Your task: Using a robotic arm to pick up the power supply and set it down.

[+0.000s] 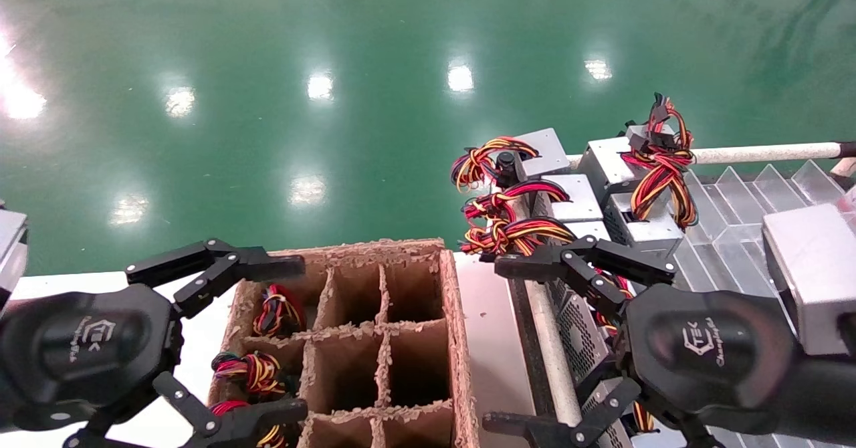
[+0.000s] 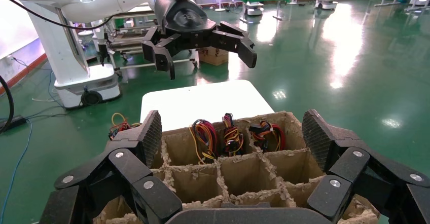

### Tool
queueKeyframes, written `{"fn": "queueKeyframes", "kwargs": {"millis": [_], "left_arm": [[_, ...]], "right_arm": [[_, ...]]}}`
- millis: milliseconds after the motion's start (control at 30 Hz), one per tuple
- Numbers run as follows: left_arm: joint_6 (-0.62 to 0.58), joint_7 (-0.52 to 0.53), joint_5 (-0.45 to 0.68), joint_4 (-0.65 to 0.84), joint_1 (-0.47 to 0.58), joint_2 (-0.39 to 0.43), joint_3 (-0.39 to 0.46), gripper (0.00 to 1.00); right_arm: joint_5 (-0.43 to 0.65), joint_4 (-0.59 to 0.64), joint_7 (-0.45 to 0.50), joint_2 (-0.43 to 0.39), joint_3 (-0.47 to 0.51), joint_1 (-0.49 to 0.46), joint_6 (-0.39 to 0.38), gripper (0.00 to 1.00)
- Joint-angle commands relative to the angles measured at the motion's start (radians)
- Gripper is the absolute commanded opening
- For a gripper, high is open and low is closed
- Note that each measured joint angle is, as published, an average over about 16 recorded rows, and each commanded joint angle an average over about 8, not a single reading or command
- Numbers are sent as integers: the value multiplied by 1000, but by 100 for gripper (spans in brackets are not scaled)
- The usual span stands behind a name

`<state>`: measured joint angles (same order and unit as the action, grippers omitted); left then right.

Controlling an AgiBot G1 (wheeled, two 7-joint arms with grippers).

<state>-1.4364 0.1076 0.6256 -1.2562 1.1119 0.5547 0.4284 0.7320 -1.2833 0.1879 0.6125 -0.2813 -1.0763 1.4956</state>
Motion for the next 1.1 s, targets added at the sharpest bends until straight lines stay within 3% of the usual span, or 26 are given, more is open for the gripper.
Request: {"fn": "queueKeyframes", "kwargs": {"millis": [33,367,700,1100], "left_arm": [[0,0,0,0,0,0,0,0],[0,0,0,0,0,0,0,0],[0,0,0,0,0,0,0,0],[0,0,0,0,0,0,0,0]], "right_arm": [[0,0,0,-1,1,0,0,100],[70,29,-25,79,-55,-21,4,100],[218,112,-68,285,-183,-94,16,100],[243,237,-122,496,-288,-80,61,100]]}}
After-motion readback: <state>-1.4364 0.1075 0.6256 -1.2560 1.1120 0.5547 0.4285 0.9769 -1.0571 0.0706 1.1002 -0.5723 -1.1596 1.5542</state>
